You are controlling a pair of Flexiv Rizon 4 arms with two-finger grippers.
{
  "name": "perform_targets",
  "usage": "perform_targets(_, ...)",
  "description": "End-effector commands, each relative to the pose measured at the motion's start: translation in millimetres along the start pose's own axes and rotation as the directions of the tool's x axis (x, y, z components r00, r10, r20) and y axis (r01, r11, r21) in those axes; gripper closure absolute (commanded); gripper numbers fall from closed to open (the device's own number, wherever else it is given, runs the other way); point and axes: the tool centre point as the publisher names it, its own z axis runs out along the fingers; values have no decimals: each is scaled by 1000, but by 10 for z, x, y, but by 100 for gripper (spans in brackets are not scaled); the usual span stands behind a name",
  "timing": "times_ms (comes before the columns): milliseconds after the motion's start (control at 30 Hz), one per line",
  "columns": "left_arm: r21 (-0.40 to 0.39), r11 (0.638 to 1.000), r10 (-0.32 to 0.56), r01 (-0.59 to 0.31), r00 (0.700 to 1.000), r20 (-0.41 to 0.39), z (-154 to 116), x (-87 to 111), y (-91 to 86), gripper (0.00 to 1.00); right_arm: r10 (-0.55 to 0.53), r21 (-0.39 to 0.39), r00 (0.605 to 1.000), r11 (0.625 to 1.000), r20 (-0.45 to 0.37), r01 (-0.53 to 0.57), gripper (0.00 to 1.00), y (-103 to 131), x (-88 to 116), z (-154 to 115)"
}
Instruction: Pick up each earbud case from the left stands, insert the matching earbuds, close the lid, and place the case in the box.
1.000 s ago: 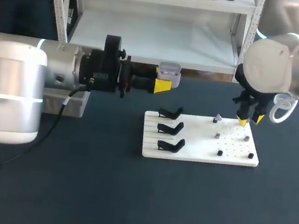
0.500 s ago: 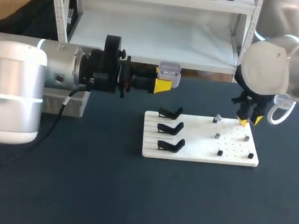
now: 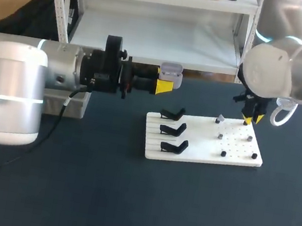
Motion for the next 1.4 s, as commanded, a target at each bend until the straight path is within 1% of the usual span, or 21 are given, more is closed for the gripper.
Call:
perform_targets(33, 0, 1000, 1, -1, 1000, 2, 2, 2, 6, 100, 65, -22, 992, 998, 104, -63, 100, 29, 359, -372)
perform_targets(67, 0, 1000, 1, -1, 1000, 2, 2, 2, 6, 100, 71, -41, 991, 997, 113, -67, 100, 55, 410, -448)
perform_targets(100, 0, 1000, 1, -1, 1000, 2, 2, 2, 6, 100, 88, -43, 988, 996, 130, -83, 100, 85, 458, -514)
perform_targets(167, 0, 1000, 1, -1, 1000, 2, 2, 2, 6, 100, 87, -45, 985, 996, 147, -82, 100, 161, 551, -635)
perform_targets(300, 0, 1000, 1, -1, 1000, 2, 2, 2, 6, 100, 77, -44, 983, 997, 166, -70, 100, 378, 721, -851)
perform_targets(333, 0, 1000, 1, -1, 1000, 2, 2, 2, 6, 100, 89, -59, 981, 995, 172, -80, 100, 433, 758, -890)
perform_targets(367, 0, 1000, 1, -1, 1000, 2, 2, 2, 6, 100, 75, -51, 984, 996, 164, -68, 100, 501, 803, -919)
perform_targets(433, 0, 1000, 1, -1, 1000, 2, 2, 2, 6, 100, 85, -52, 983, 996, 163, -77, 100, 589, 866, -960)
perform_targets(467, 0, 1000, 1, -1, 1000, 2, 2, 2, 6, 100, 114, -68, 982, 992, 153, -104, 100, 650, 919, -982)
perform_targets(500, 0, 1000, 1, -1, 1000, 2, 2, 2, 6, 100, 117, -93, 983, 990, 139, -104, 100, 690, 958, -999)
perform_targets(533, 0, 1000, 1, -1, 1000, 2, 2, 2, 6, 100, 133, -103, 982, 987, 133, -120, 100, 717, 988, -1008)
perform_targets(600, 0, 1000, 1, -1, 1000, 2, 2, 2, 6, 100, 142, -94, 982, 987, 122, -131, 100, 745, 1061, -1052)
perform_targets(633, 0, 1000, 1, -1, 1000, 2, 2, 2, 6, 100, 148, -105, 982, 985, 119, -136, 100, 760, 1093, -1083)
perform_targets(667, 0, 1000, 1, -1, 1000, 2, 2, 2, 6, 100, 137, -97, 983, 987, 120, -126, 100, 779, 1120, -1113)
perform_targets(800, 0, 1000, 1, -1, 1000, 2, 2, 2, 6, 100, 122, -99, 984, 989, 127, -110, 100, 810, 1180, -1209)
perform_targets(833, 0, 1000, 1, -1, 1000, 2, 2, 2, 6, 100, 103, -118, 988, 989, 118, -89, 100, 841, 1189, -1232)
perform_targets(867, 0, 1000, 1, -1, 1000, 2, 2, 2, 6, 100, 124, -128, 983, 986, 137, -106, 100, 852, 1192, -1258)
perform_targets(1333, 0, 1000, 1, -1, 1000, 2, 2, 2, 6, 100, 124, -128, 983, 986, 137, -106, 100, 852, 1192, -1258)
perform_targets(1367, 0, 1000, 1, -1, 1000, 2, 2, 2, 6, 100, 164, -112, 980, 982, 114, -152, 100, 891, 1170, -1258)
perform_targets(1400, 0, 1000, 1, -1, 1000, 2, 2, 2, 6, 100, 157, -46, 981, 987, 111, -153, 100, 959, 1161, -1282)
